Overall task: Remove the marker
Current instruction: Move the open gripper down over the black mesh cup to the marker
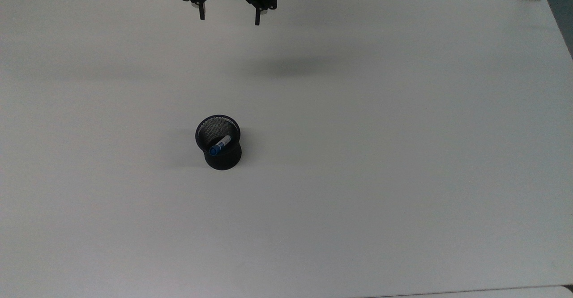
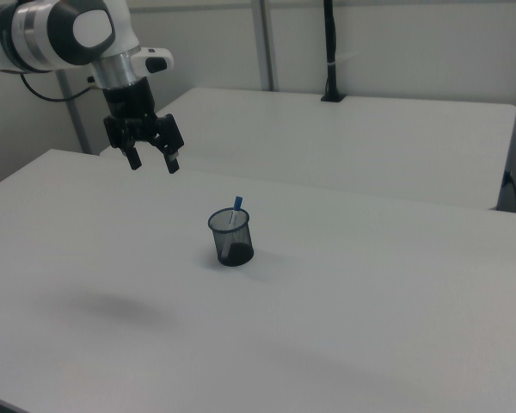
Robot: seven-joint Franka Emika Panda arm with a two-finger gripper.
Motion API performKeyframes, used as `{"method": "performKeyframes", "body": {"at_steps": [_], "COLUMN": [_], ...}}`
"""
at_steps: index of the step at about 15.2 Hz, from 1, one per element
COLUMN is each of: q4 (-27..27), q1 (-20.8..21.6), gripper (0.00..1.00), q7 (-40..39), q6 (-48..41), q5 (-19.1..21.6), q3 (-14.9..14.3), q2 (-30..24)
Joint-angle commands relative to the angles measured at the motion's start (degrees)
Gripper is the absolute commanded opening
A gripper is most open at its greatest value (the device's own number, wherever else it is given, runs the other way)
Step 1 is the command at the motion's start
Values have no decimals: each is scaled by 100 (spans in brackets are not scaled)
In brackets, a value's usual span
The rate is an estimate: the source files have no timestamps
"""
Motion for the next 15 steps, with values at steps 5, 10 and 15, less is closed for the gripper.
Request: {"method": "performKeyframes", "body": {"at_steps": [5,10,15], "q4": [-129,-95,-86], "q1": [10,-25,-315], "gripper": [100,100,100], "q7": [-50,-76,-41], "q6": [28,90,1161], "q5": [271,280,271], "q3": [-49,-66,-75], "q2": [-33,81,582]}}
